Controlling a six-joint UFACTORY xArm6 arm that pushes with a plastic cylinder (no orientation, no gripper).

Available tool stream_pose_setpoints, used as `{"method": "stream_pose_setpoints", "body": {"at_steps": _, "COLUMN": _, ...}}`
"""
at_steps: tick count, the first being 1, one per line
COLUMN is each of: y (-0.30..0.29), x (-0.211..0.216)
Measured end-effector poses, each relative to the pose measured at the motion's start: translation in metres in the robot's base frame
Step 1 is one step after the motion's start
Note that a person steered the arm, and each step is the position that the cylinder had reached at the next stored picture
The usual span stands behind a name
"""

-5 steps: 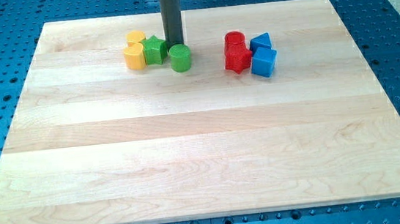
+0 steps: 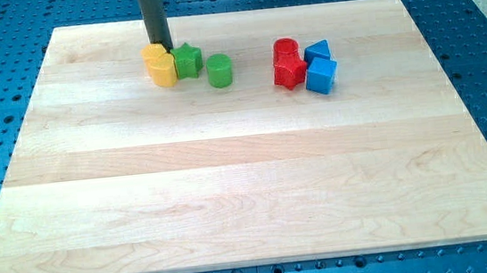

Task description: Push the yellow blocks slightly down

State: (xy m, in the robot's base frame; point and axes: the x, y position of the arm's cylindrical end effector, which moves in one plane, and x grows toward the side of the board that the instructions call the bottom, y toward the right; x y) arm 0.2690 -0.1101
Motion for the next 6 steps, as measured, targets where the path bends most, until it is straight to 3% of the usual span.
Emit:
{"method": "stream_pose_setpoints", "body": {"at_steps": 3, "y": -0.031, "x": -0.024}}
{"method": "stream_pose_setpoints", "body": {"at_steps": 5, "y": -0.012, "x": 0.047}}
{"method": "stream_pose_setpoints", "body": {"at_steps": 6, "y": 0.022, "x": 0.051}}
